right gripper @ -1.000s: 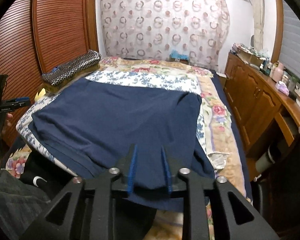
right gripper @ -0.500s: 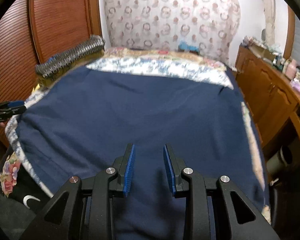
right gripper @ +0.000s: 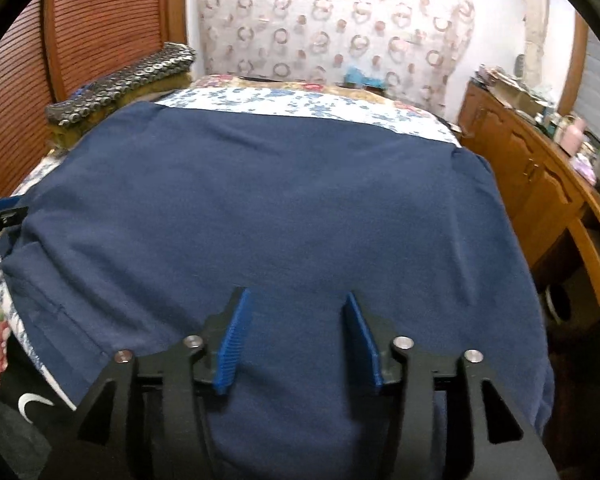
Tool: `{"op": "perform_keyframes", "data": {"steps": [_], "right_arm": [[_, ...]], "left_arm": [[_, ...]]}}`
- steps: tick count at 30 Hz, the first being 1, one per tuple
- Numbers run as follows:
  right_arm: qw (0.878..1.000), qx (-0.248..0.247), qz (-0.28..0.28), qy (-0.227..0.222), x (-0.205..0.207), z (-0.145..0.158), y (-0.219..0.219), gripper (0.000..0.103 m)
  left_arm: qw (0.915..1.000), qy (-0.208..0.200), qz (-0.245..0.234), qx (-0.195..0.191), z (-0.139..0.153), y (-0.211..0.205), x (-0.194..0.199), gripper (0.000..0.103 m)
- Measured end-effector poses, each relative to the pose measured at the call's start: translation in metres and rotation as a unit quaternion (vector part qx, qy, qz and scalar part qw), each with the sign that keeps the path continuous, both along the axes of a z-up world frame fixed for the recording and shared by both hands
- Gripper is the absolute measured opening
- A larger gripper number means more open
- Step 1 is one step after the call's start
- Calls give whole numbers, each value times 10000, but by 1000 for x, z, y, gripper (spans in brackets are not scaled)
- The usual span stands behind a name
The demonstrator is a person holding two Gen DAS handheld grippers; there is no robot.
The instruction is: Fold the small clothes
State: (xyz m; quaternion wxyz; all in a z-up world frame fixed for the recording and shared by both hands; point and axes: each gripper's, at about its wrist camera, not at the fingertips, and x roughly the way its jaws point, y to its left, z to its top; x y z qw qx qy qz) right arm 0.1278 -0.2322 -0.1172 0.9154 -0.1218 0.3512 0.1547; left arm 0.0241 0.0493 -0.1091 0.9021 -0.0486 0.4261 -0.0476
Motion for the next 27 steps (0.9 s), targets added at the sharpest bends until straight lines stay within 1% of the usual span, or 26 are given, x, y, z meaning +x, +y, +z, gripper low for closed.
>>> {"op": "perform_keyframes", "data": {"steps": [2, 5, 9, 11, 14, 18, 19, 21, 23, 25, 26, 27], "right_arm": [[9999, -26, -143, 87, 2, 1, 0, 67], [9997, 54, -96, 231, 9, 5, 2, 68], [9999, -91, 131, 13, 3, 6, 7, 68], [9998, -55, 179, -31, 2, 4, 5, 68], [9998, 47, 211, 47, 2, 4, -1, 68], [9996, 13, 289, 60, 5, 4, -1, 68], [9995, 10, 317, 56, 5, 3, -1, 69], [9994, 15, 340, 69, 5, 3, -2, 69], [9993, 2, 366, 91, 5, 4, -2, 69], [9992, 15, 370, 114, 6, 5, -3, 69], [9993, 14, 369, 116, 5, 5, -4, 69], [9993, 16, 364, 114, 5, 5, -4, 69]], "left_arm": [[10000, -18, -6, 18, 0, -1, -1, 73], [10000, -29, 1, 4, 0, 0, -3, 73], [10000, -58, -33, 66, -1, -1, -9, 72], [9999, -69, -38, 86, -1, 0, -12, 63], [9999, -58, -45, -95, 0, 5, -16, 56], [9998, -50, -73, -198, 0, 6, -19, 55], [9998, -44, -77, -201, 1, 6, -18, 53], [9995, -46, -103, -284, 1, 6, -17, 45], [9994, -35, -136, -331, 0, 8, -15, 28], [9985, -6, -231, -499, 0, 9, -14, 17], [9982, -9, -271, -537, 1, 10, -13, 11], [9978, -25, -323, -577, 2, 10, -13, 10]]}}
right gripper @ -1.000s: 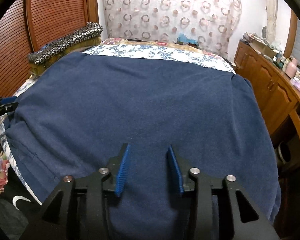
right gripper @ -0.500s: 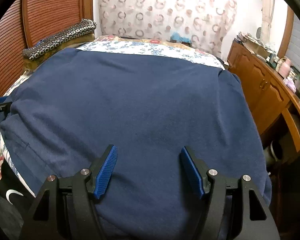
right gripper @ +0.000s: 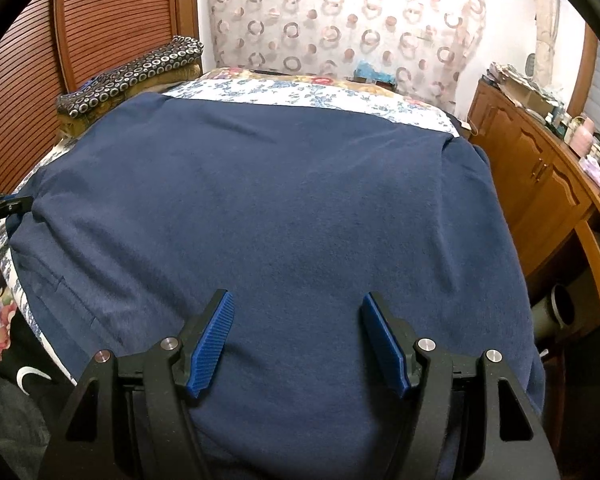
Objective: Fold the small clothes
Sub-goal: 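Grasp the shirt corner with the left gripper and fold it inward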
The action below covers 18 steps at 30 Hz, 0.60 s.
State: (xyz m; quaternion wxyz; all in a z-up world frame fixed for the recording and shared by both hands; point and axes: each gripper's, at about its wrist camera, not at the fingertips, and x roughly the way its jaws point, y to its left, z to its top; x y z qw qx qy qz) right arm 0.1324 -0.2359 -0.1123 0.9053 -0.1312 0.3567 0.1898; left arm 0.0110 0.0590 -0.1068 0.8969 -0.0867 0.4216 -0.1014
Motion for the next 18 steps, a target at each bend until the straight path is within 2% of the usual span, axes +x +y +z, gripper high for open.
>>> {"op": "perform_keyframes", "data": {"steps": [4, 8, 14, 18], "right_arm": [[10000, 6, -62, -72, -3, 3, -3, 69], [9996, 216, -95, -160, -12, 12, -12, 69], [9979, 402, -322, -386, -29, 27, -33, 69], [9966, 504, -420, -494, -40, 34, -42, 69]], "left_arm": [[9990, -322, -252, -198, 19, -9, -2, 8], [9955, -676, -596, -297, 45, -32, 5, 7], [9864, -1081, -1165, -414, 79, -76, 25, 7], [9771, -1322, -1575, -546, 101, -111, 39, 7]]}}
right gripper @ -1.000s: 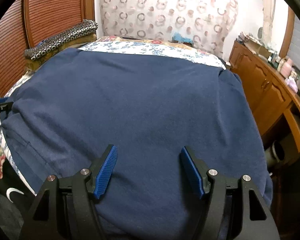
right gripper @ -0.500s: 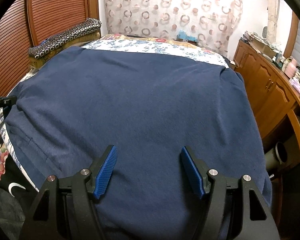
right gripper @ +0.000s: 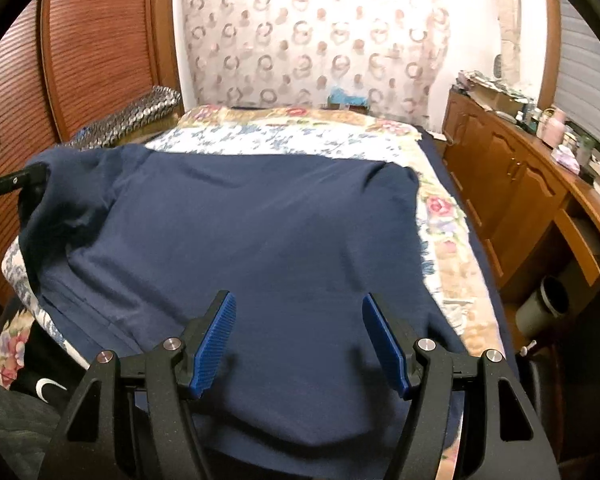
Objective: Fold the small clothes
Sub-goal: 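Grasp the shirt corner with the left gripper and fold it inward, then open the left gripper to release the folded corner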
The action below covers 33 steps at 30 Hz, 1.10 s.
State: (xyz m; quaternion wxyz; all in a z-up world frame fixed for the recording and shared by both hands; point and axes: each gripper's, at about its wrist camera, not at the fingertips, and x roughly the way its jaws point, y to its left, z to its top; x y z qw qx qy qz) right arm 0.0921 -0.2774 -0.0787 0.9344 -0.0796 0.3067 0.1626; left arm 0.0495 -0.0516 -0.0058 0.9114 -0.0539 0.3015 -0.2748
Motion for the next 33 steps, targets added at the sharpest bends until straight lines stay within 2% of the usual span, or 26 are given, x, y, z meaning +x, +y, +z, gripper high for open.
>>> {"op": "perform_keyframes", "data": {"steps": [9, 14, 17, 19, 22, 24, 25, 28, 33], "right_arm": [[9995, 192, -175, -182, -21, 3, -7, 69], [9994, 177, -170, -251, -31, 2, -7, 69], [9993, 232, -172, -256, -35, 2, -9, 69], [9992, 270, -149, -237, -33, 0, -10, 69], [9994, 289, -101, -158, -28, -8, -8, 69], [9995, 302, -78, -89, -22, -13, -7, 69], [9995, 318, -76, -51, -19, -15, -6, 69], [9994, 349, -33, 52, -10, -20, -2, 69], [9993, 346, 119, 112, 7, -20, 12, 69]], "left_arm": [[9954, -121, -946, 44, 22, -86, 34, 7], [9905, -138, -1366, 119, 35, -128, 35, 7], [9877, -170, -1494, 432, 40, -155, 31, 7], [9872, -35, -1495, 556, 35, -167, 33, 8], [9875, 130, -1458, 587, 22, -169, 40, 14], [9879, 183, -1378, 691, 14, -168, 41, 28], [9886, 192, -1306, 730, 11, -167, 41, 38], [9912, 203, -1111, 686, 7, -154, 42, 43], [9944, 80, -619, 850, 1, -126, 44, 61]]}}
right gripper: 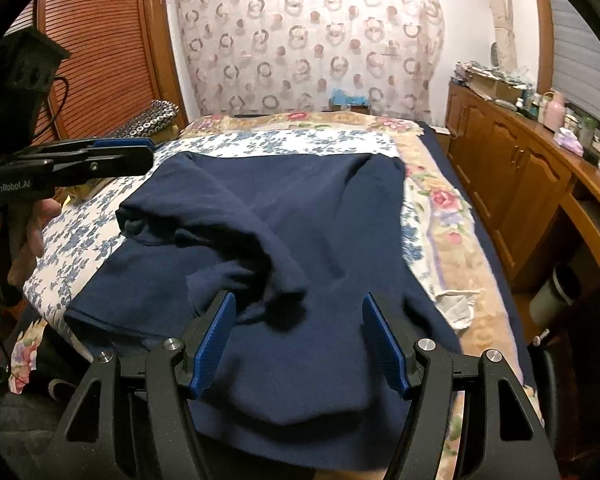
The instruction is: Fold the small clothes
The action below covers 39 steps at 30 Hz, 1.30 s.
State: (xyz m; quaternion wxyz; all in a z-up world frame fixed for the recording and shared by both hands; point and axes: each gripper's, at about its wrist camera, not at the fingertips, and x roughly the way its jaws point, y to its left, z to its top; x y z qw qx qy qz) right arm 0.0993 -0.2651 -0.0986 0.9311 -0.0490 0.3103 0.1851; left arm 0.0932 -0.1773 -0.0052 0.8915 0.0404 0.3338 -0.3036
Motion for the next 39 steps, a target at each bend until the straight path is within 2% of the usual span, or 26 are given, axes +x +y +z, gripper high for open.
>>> {"op": "perform_keyframes", "data": {"steps": [1, 4, 9, 15, 17, 19, 21, 22, 24, 29, 39], "right_arm": [[10000, 0, 43, -2, 1, 0, 3, 69], [9999, -17, 162, -20, 12, 0, 13, 69], [9995, -159, 279, -12, 31, -3, 25, 69], [9983, -370, 396, 220, 56, -13, 36, 69], [9977, -429, 432, 285, 61, -15, 38, 63], [9968, -428, 561, 373, 64, -15, 40, 53], [9961, -475, 638, 392, 64, -12, 43, 35], [9958, -499, 663, 374, 62, -11, 42, 22], [9956, -546, 709, 288, 56, -6, 41, 13], [9955, -318, 897, 10, 38, 13, 38, 9], [9920, 88, 1017, -736, -9, 56, 23, 8]], "left_arm": [[10000, 7, 99, 0, -2, 8, 0, 65], [9993, 16, 375, -22, -6, 30, 1, 68], [9963, 38, 857, -18, -16, 65, -2, 68], [9898, -58, 1417, 131, -26, 102, -12, 68], [9882, -66, 1522, 124, -28, 108, -12, 68], [9868, -70, 1615, 109, -30, 115, -13, 68], [9853, -71, 1701, 104, -32, 120, -14, 68], [9847, -69, 1738, 95, -33, 123, -14, 68], [9837, -73, 1793, 91, -36, 126, -14, 68], [9805, -292, 1934, 200, -37, 125, -19, 68], [9782, -342, 2045, 143, -37, 123, -24, 68]]}}
